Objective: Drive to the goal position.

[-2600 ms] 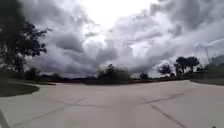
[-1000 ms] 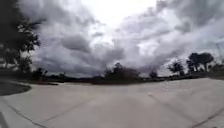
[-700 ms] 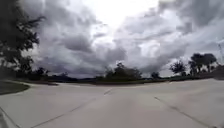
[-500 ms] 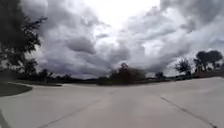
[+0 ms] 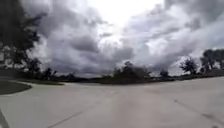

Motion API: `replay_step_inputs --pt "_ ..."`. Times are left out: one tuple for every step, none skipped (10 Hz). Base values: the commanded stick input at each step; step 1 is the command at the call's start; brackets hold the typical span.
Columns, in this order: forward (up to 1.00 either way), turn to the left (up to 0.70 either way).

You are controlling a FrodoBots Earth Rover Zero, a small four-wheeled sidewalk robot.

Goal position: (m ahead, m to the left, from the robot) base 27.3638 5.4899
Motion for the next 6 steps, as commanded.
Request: replay_step_inputs --pt "0.85 0.00" --pt "0.85 0.00" --pt "0.85 0.00" --pt "0.85 0.00" --pt "0.85 0.00" --pt "0.85 0.06"
